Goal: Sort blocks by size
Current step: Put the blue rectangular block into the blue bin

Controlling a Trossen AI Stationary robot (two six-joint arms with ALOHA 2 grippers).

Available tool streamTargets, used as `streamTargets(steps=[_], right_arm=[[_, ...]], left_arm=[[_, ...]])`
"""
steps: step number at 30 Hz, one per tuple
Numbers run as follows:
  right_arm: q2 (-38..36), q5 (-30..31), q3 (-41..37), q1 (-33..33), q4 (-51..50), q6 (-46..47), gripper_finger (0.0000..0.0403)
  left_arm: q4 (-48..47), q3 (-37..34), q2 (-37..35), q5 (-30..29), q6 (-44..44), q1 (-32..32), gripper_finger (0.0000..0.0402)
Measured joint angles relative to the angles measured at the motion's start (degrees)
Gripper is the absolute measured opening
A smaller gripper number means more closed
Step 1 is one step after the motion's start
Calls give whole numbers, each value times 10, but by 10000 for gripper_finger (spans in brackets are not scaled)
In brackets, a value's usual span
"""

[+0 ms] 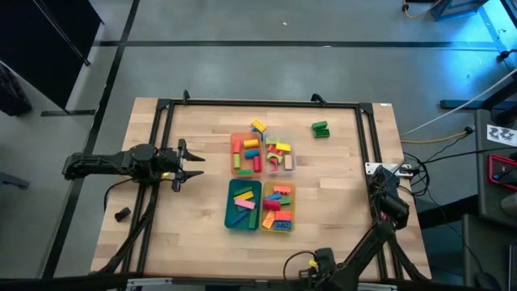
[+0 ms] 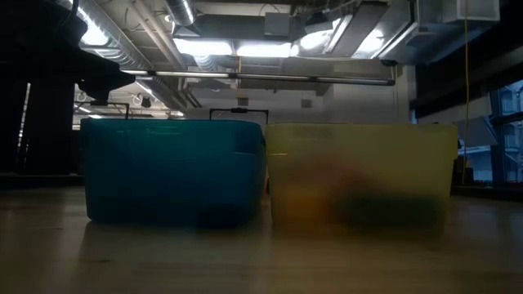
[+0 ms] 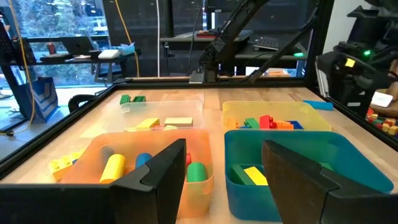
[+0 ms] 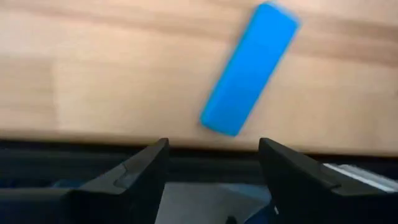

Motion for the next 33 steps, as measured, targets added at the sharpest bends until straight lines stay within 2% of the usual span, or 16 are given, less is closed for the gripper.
streamTargets(steps=[7,19,33], right_arm=[[0,30,0,1,-47,-3,250],[1,47,-2,1,-48,-3,250],[0,47,-73,1,3,-4,246]], left_arm=[[0,0,0,0,0,0,194],[0,0,0,0,0,0,194],[0,0,0,0,0,0,194]])
